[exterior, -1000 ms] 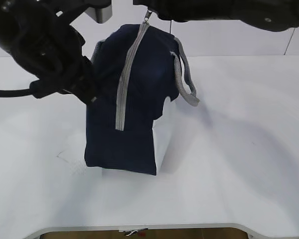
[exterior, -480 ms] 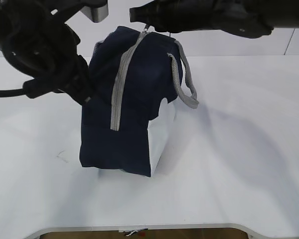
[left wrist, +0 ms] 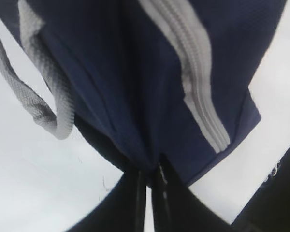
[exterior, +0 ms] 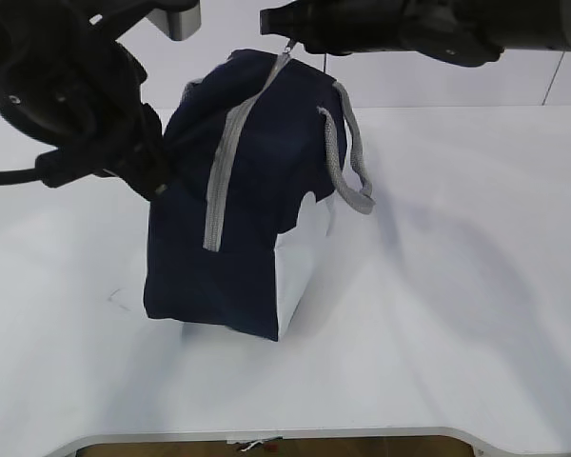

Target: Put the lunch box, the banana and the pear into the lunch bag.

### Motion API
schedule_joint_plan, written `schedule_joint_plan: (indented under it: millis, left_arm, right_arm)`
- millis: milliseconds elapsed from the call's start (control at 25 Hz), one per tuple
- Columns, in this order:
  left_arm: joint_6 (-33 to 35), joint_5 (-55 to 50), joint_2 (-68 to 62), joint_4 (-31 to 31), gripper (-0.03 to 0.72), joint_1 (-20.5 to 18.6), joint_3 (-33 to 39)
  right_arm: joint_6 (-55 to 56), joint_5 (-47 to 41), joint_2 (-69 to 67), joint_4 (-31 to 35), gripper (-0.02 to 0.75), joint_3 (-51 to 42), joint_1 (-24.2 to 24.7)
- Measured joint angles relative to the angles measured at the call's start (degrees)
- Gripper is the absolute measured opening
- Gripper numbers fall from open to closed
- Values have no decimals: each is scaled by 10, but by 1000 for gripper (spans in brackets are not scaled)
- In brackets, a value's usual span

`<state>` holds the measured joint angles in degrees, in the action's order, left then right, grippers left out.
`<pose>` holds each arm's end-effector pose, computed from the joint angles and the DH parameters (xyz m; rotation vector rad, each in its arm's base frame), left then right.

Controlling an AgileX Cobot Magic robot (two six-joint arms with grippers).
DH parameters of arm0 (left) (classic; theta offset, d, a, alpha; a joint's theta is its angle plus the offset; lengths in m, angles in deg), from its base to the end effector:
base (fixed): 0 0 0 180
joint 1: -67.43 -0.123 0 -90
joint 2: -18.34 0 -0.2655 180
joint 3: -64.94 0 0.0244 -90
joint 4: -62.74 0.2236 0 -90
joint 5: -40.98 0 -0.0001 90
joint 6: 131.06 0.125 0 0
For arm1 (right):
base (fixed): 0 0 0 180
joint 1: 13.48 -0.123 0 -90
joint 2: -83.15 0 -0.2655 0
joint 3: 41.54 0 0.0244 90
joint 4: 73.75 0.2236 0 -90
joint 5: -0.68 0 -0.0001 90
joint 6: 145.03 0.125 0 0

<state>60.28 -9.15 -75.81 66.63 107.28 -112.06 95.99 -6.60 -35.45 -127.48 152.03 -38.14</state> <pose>0.2434 -0.1947 0.2792 1.1432 2.3026 -0.1050 0.4295 0.1830 0.2804 -0.2168 1.9044 0.2818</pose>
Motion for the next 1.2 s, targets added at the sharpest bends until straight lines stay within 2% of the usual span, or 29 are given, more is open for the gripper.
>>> schedule_joint_plan:
  millis: [240,960,1120,1200]
  left_arm:
    - [0,3,0,1,-7,0,0]
    - [0,-6,0,-9,-8,0,0]
    - [-1,-7,0,-29,5,0,0]
    - [-4,-7,0,-39,39,0,0]
  right_arm:
    - [0,1,-38,-1,12,41,0]
    - [0,-2,-58,-15,12,45,2]
    - [0,-2,-58,-16,12,45,2]
    - [0,-2,-58,-16,12,45,2]
